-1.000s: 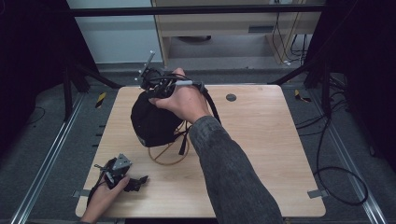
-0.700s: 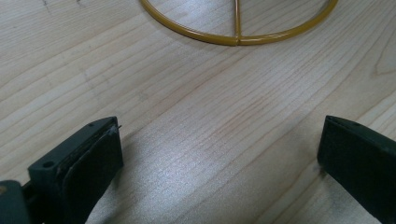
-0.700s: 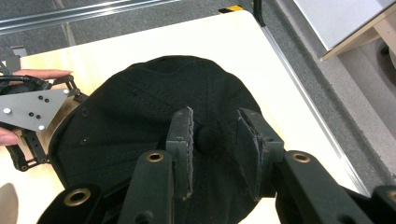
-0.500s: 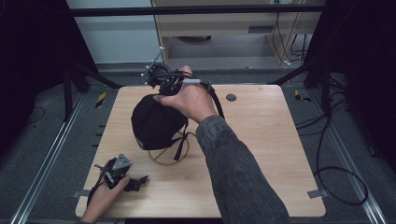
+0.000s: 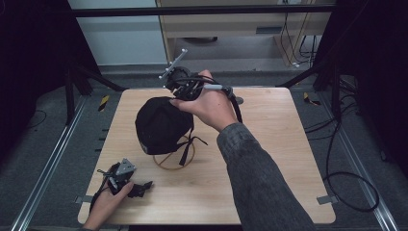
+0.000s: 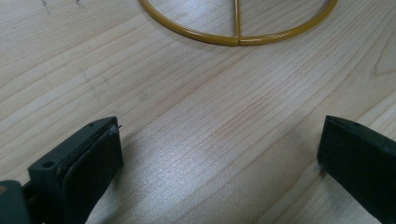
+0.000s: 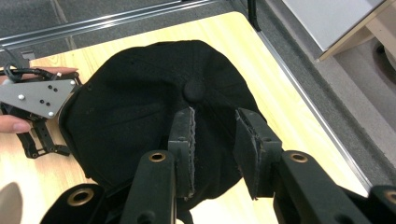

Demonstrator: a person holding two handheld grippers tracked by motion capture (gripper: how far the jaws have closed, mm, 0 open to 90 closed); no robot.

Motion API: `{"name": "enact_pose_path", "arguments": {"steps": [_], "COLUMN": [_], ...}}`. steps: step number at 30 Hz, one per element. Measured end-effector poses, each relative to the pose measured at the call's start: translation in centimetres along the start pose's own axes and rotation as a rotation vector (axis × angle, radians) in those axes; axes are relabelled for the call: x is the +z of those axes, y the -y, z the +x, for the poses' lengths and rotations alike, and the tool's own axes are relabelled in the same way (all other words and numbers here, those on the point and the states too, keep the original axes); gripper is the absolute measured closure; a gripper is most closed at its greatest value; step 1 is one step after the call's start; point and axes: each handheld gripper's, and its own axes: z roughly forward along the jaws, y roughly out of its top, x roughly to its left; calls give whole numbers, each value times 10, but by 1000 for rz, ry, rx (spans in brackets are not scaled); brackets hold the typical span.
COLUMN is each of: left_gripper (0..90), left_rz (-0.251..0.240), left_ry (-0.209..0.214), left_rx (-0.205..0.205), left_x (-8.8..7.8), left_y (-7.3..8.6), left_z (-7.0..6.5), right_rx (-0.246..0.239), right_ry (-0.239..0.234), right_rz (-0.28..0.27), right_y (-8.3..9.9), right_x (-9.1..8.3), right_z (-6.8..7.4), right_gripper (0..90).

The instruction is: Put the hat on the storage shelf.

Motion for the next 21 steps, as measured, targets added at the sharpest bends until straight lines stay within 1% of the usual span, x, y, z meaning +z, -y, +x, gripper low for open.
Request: {"name": "enact_pose_path", "arguments": {"steps": [5,6,14,19,21], "left_gripper": [0,0,0,0,0], "left_rz": [0,0,0,0,0], "left_ry": [1,1,2,1,1], "left_rx": [-2,-2,-1,-1,-2], "left_x": [0,0,0,0,0], "left_y": [0,0,0,0,0], "left_z": [0,0,0,0,0], "right_rx": [8,16,32,31,41], "right_ry": [1,0,-2,3,4], "right_rz": [-10,-20,-51,-57,-68], "right_y": [6,9,18,25,28], "right_x": [-5,-8,-17,-22,-25], "right_z": [-1,-2,-4,-3,-2], "right_gripper": [681,681,680,669,650]}}
